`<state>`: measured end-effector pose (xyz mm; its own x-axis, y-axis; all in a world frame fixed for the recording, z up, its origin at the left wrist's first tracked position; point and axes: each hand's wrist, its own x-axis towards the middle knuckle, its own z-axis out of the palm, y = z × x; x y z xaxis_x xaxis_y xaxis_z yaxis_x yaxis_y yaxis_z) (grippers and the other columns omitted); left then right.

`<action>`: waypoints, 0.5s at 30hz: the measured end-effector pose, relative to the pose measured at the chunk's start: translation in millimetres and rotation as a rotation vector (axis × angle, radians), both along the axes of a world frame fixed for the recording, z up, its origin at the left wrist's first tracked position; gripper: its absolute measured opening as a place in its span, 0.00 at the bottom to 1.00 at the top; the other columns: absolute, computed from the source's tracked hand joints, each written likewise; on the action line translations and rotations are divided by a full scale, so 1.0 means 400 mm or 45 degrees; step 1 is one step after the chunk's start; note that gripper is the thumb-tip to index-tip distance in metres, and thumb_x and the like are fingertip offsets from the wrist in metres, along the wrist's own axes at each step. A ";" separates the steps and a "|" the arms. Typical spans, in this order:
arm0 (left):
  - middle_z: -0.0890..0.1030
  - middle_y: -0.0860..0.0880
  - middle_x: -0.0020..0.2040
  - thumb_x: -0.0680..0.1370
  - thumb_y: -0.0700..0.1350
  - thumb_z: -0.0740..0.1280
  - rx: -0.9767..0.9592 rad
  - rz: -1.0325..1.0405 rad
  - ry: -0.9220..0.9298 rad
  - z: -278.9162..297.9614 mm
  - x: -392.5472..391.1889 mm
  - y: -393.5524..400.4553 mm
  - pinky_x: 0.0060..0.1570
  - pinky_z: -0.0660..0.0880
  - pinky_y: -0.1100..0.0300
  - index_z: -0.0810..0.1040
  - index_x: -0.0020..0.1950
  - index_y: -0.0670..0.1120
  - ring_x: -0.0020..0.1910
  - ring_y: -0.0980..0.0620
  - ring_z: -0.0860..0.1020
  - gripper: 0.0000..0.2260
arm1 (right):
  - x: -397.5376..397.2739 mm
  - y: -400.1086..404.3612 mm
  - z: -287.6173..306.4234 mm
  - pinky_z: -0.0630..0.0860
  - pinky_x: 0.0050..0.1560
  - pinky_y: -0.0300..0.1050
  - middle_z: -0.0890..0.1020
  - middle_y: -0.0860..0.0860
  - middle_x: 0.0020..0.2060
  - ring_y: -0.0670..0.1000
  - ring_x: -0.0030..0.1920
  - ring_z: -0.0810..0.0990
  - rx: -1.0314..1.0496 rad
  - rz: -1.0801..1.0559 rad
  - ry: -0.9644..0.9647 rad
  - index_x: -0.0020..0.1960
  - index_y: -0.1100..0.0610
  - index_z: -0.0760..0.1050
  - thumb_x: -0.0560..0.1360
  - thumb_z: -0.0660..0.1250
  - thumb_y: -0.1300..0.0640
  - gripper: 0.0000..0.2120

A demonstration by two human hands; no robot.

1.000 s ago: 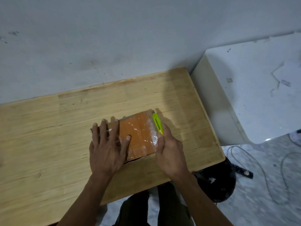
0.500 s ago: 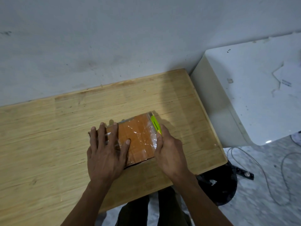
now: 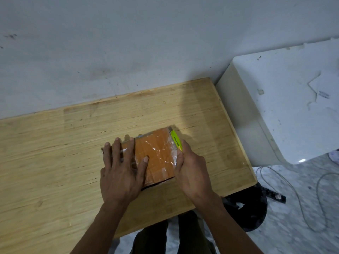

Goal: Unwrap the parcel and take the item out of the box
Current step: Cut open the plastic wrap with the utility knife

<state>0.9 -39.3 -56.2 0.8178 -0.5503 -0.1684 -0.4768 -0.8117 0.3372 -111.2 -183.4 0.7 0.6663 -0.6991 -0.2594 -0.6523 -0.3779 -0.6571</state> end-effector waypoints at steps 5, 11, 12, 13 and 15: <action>0.52 0.49 0.82 0.77 0.71 0.48 0.015 0.002 -0.005 0.003 -0.002 -0.002 0.62 0.71 0.36 0.52 0.80 0.60 0.81 0.45 0.45 0.33 | 0.017 0.002 0.007 0.79 0.38 0.44 0.84 0.55 0.42 0.53 0.39 0.84 -0.043 -0.001 0.050 0.75 0.56 0.62 0.83 0.55 0.57 0.21; 0.52 0.48 0.81 0.77 0.70 0.49 0.028 -0.002 -0.003 0.001 -0.002 -0.005 0.61 0.72 0.36 0.52 0.80 0.60 0.81 0.45 0.45 0.33 | 0.034 0.004 0.008 0.83 0.42 0.49 0.84 0.56 0.47 0.53 0.42 0.84 -0.122 0.033 0.181 0.76 0.55 0.59 0.82 0.58 0.59 0.23; 0.52 0.48 0.81 0.77 0.70 0.49 0.028 -0.004 0.000 0.002 -0.002 -0.004 0.60 0.72 0.35 0.52 0.80 0.59 0.81 0.44 0.45 0.33 | 0.030 0.008 0.011 0.83 0.42 0.48 0.84 0.55 0.47 0.52 0.42 0.84 -0.145 0.040 0.199 0.76 0.55 0.59 0.82 0.59 0.58 0.24; 0.53 0.48 0.81 0.77 0.70 0.49 0.027 -0.005 0.001 0.002 -0.001 -0.004 0.60 0.72 0.35 0.52 0.80 0.59 0.81 0.44 0.46 0.33 | 0.025 0.012 0.013 0.83 0.43 0.47 0.84 0.55 0.47 0.52 0.42 0.84 -0.145 0.043 0.214 0.76 0.55 0.59 0.82 0.59 0.58 0.24; 0.52 0.48 0.81 0.77 0.71 0.49 0.029 -0.001 0.004 0.002 0.001 -0.004 0.61 0.72 0.35 0.52 0.80 0.59 0.81 0.44 0.45 0.33 | 0.018 0.018 0.015 0.82 0.43 0.47 0.84 0.55 0.47 0.52 0.43 0.84 -0.104 0.038 0.240 0.77 0.55 0.58 0.82 0.59 0.57 0.25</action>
